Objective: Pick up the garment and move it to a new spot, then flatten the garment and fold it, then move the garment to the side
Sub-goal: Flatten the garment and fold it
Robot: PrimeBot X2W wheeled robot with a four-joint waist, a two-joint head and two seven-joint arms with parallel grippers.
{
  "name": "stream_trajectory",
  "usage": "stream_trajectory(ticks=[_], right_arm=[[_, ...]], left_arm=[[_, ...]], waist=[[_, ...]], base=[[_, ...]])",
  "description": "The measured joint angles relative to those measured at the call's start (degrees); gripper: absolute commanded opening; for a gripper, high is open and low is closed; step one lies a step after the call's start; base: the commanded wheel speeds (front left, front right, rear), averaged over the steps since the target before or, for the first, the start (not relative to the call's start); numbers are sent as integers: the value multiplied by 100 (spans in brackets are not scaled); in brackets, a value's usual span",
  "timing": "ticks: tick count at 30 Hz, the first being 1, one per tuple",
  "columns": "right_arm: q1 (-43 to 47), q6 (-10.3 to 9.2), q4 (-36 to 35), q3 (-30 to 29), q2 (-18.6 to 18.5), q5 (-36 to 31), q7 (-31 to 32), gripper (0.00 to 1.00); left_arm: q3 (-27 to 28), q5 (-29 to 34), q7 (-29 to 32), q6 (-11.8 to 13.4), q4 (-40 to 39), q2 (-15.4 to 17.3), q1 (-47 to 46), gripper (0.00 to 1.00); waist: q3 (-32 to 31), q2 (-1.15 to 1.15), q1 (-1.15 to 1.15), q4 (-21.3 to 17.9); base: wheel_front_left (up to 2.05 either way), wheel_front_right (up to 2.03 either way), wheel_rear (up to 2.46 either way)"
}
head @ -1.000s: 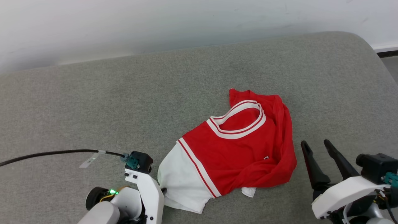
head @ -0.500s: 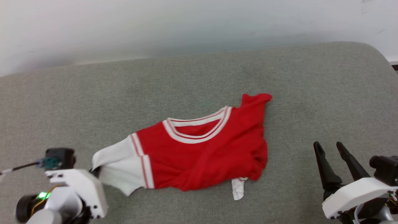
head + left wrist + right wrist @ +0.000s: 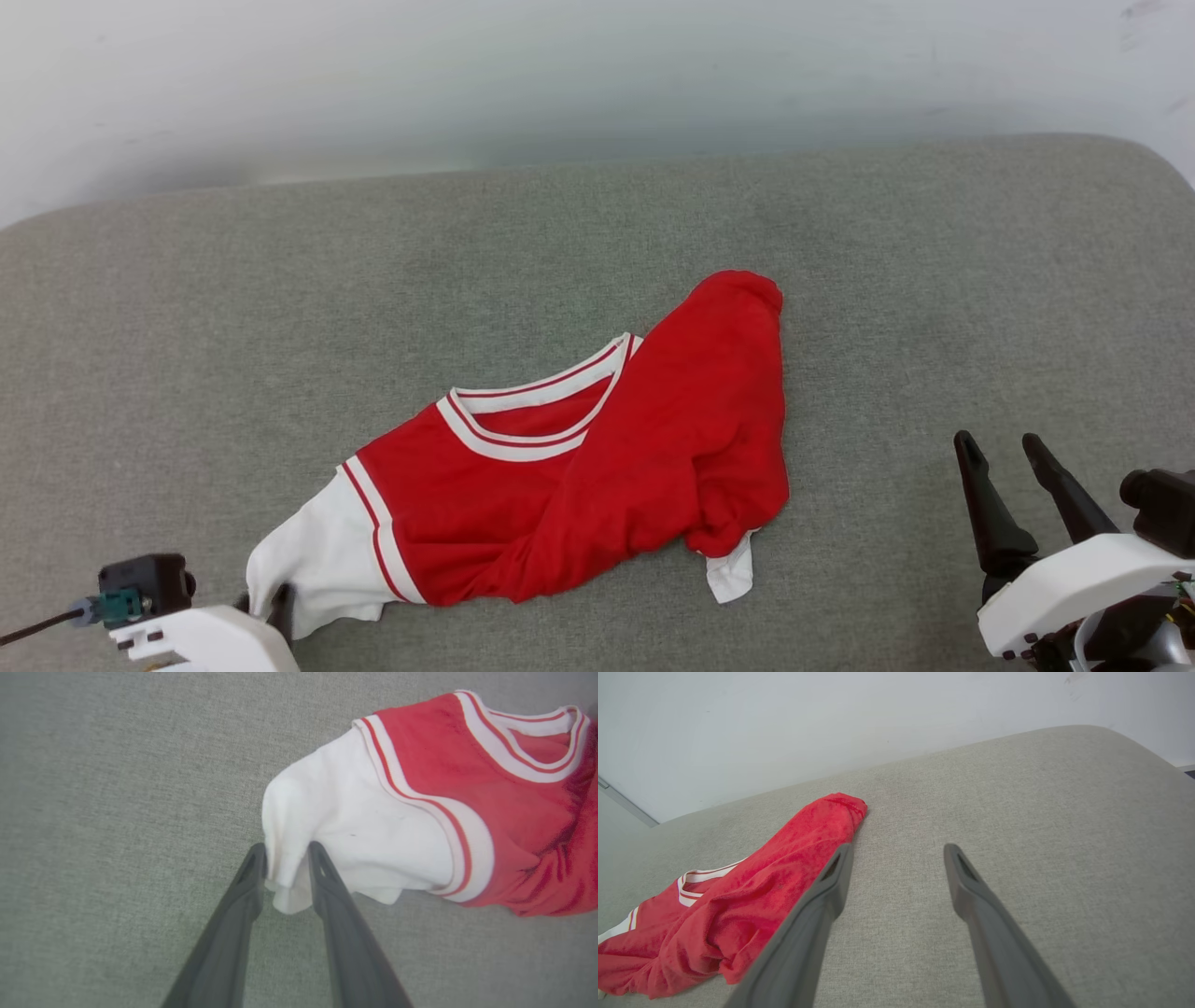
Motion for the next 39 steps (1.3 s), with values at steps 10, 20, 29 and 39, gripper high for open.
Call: stream_trajectory(ticks=[10,20,29,39], right_arm=[[8,0,118,-127,0,10,235,100],[21,0,386,-124,0,59,697,100],[-569,0,1098,79,-14,145,1850,100],[-1652,1,2234,552,-312,343,2593,100]], left_arm=[[-26,753,-1622,-302,-103,-146,-536,100],[-465,1444,-2390,-352,-672,-276,-661,100],[-693,1514,-2481,-252,-961,-520,-563,100],[-891,1507,-2579,-510,-809,-655,-943,100]], waist=[[-328,0,0,-14],[-616,0,0,40],[-542,0,0,325],[-145,0,0,870]], base=[[0,0,0],[0,0,0],[0,0,0],[0,0,0]])
